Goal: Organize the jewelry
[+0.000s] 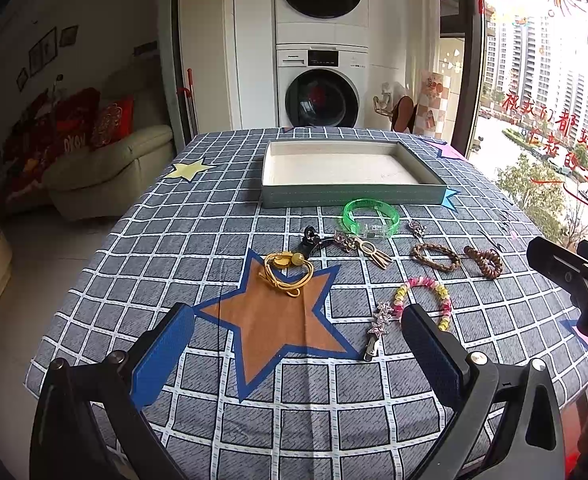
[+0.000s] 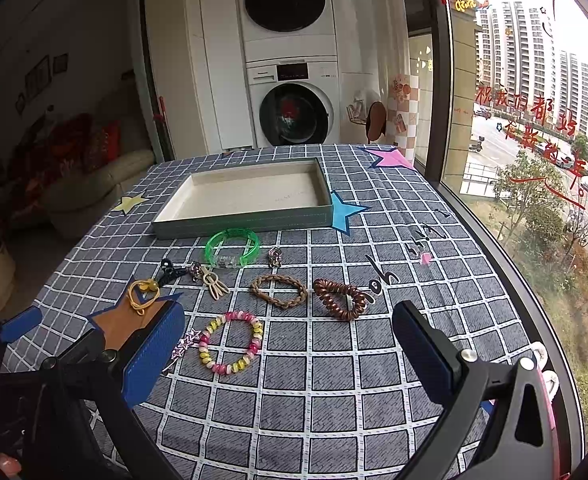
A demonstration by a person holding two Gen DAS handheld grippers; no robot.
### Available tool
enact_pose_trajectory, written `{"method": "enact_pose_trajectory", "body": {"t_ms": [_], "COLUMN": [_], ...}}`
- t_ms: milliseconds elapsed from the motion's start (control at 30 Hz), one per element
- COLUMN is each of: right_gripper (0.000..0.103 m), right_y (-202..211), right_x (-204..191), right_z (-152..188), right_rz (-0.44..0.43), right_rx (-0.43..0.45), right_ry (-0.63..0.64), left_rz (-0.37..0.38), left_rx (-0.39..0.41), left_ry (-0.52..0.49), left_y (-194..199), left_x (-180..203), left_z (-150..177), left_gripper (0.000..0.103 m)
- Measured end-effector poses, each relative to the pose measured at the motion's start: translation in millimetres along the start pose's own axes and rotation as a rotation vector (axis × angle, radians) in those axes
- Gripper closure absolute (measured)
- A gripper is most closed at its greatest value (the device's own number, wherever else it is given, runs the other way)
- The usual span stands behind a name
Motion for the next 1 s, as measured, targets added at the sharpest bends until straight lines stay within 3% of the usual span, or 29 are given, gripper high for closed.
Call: {"method": "enact_pose_trajectory", "body": {"t_ms": [1000], "right_gripper": [0.0], "right_y": [0.4], "right_x": [-1.0], "right_z": [4.0], "right_rz": [-0.007], "right_rx": [-0.009], "right_ry": [-0.005], "left_rz": [-0.005], "left_rx": [-0.009], "left_ry": [0.011], "left_y": [-3.0], "left_x": [-2.4], "left_z": [3.3], "left_gripper": [0.0]}}
Point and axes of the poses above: each gripper's, at about its wrist camera, not at the fingertips, and y roughly against the way its jaws point, x to its right, z to its underside, the point moved 7 cm from there along -y, roughly the way its jaws point, and after that the axes turned 2 degrees about x, right-handed, at the moved point
